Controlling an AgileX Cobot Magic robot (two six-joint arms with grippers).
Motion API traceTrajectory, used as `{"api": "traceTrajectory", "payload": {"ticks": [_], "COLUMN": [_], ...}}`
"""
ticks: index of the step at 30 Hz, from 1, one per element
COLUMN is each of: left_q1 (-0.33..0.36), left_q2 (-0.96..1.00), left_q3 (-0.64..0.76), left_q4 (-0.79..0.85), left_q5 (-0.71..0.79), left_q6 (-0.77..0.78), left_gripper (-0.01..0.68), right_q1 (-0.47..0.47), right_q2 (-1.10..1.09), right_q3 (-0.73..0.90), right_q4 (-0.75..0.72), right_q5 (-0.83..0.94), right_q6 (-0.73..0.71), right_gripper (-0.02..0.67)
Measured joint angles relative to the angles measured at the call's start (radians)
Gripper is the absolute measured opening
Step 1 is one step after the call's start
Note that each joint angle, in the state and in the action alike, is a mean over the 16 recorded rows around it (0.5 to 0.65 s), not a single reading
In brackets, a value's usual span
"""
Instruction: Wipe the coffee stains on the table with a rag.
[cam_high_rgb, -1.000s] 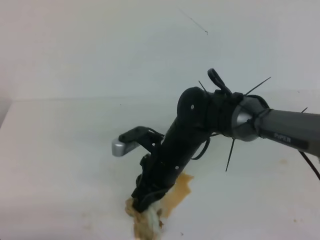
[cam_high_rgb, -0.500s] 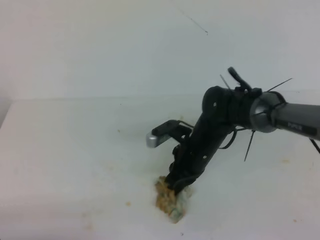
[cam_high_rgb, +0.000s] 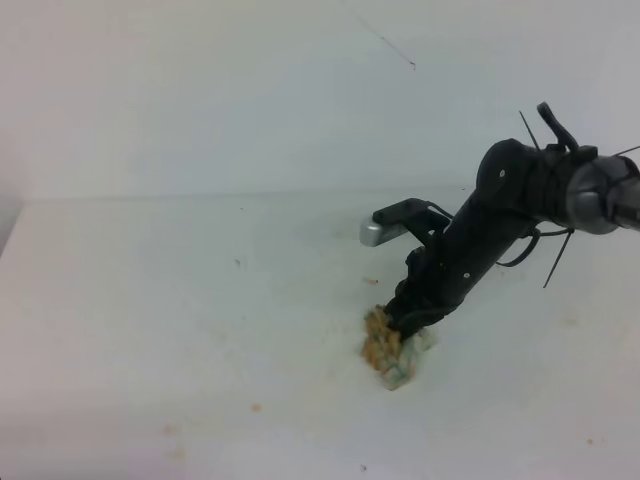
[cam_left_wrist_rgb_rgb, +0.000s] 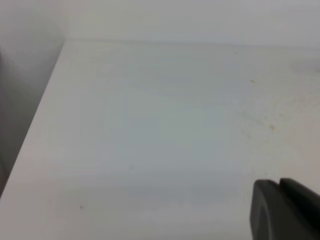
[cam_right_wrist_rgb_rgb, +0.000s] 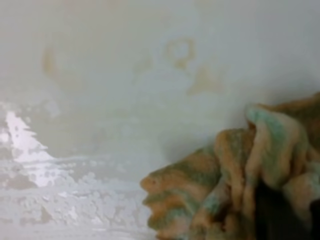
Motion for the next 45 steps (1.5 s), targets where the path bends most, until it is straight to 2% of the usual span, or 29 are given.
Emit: {"api": "traceTrajectory", "payload": {"ticks": [13,23,28,35,45], "left_q1": [0.0,0.0,0.0,0.0,0.0], "left_q2": [0.0,0.0,0.0,0.0,0.0], "left_q3": [0.0,0.0,0.0,0.0,0.0], "left_q4": [0.0,0.0,0.0,0.0,0.0], "left_q5": [0.0,0.0,0.0,0.0,0.0], "left_q6": [0.0,0.0,0.0,0.0,0.0], "left_gripper": [-0.002,-0.002,-0.002,-0.002,-0.002], "right_q1": [-0.042,-0.164,-0.258,-0.379,-0.444], "right_q2": [-0.258,-0.548,-0.684,-0.84,-0.885], "right_q3": [-0.006,0.065,0.203,0.491,0.838], "right_q4": [0.0,-0.065,-0.063,-0.046,-0.039], "right_q5": [0.002,0.025,-0.021,-0.173,-0.471], "right_q6": [0.0,0.076,0.101,0.126,0.16], "right_gripper": [0.031,0.031,0.031,0.032,0.037]}}
